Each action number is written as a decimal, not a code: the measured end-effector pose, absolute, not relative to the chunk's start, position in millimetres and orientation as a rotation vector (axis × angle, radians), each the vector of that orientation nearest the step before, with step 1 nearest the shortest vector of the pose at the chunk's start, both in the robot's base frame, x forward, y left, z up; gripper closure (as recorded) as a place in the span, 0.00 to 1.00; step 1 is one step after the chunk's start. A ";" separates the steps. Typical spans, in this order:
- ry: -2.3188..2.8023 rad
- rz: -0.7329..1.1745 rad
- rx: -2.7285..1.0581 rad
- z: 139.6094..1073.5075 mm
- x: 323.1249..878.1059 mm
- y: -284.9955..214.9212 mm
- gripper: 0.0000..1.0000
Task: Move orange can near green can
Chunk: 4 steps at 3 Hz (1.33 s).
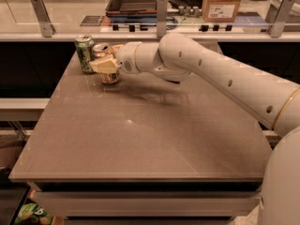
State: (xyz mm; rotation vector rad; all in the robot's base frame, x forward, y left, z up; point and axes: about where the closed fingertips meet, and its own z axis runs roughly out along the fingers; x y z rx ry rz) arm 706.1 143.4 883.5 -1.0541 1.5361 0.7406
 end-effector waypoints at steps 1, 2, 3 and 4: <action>1.492 0.743 -1.033 885.7 714.2 152.8 0.82; 1.490 0.746 -1.038 885.5 712.6 155.7 0.59; 1.488 0.750 -1.041 885.4 711.7 158.6 0.35; 1.487 0.753 -1.044 885.4 710.8 161.2 0.12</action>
Offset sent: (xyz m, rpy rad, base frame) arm 0.0070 0.0079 0.0018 0.0303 -0.0272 -0.0030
